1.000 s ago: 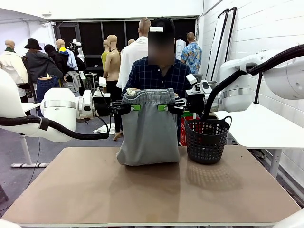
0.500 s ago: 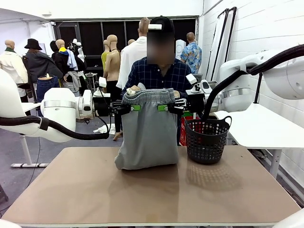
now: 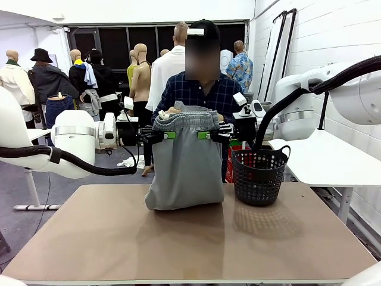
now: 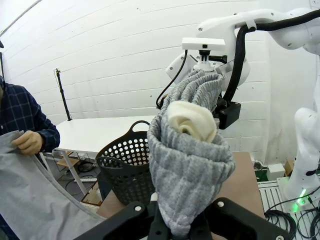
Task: Fold the training pants.
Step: Release the ends of the Training pants and then grab the overlapped ends.
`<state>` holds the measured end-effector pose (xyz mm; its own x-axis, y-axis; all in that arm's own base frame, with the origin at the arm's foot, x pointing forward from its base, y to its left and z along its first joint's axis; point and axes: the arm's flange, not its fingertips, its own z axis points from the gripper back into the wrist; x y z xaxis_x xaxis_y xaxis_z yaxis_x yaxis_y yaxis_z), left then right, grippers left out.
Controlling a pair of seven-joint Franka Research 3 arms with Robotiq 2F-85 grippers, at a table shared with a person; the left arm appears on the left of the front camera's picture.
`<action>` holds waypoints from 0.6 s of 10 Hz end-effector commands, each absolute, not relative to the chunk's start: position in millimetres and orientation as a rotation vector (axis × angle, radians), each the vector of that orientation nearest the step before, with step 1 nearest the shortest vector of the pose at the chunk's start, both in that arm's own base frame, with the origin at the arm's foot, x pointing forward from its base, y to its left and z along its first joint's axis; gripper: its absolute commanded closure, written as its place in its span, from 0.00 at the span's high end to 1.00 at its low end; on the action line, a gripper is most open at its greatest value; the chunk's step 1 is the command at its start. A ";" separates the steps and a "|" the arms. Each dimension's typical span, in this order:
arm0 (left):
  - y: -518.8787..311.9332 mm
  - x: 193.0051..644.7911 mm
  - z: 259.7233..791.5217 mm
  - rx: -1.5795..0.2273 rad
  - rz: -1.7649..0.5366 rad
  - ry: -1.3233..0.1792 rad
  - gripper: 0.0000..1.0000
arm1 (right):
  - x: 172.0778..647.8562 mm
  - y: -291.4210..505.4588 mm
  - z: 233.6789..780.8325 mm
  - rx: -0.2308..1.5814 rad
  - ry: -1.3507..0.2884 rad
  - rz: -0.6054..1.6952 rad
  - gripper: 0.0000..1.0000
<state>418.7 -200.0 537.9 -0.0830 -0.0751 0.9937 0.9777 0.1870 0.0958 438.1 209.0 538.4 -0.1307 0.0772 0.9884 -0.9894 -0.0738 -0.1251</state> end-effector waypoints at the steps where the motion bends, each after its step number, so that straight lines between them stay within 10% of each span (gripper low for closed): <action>1: -200.3 415.9 539.1 -0.970 -1.152 -1.320 0.00 | 436.8 211.1 539.7 1.140 -1.209 1.395 0.00; 6: -200.3 415.9 539.1 -0.970 -1.152 -1.320 0.00 | 436.8 211.1 539.7 1.140 -1.209 1.395 0.00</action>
<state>418.7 -200.0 537.9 -0.0830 -0.0751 0.9937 0.9777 0.1870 0.0958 438.1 209.0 538.4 -0.1307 0.0772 0.9884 -0.9894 -0.0739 -0.1251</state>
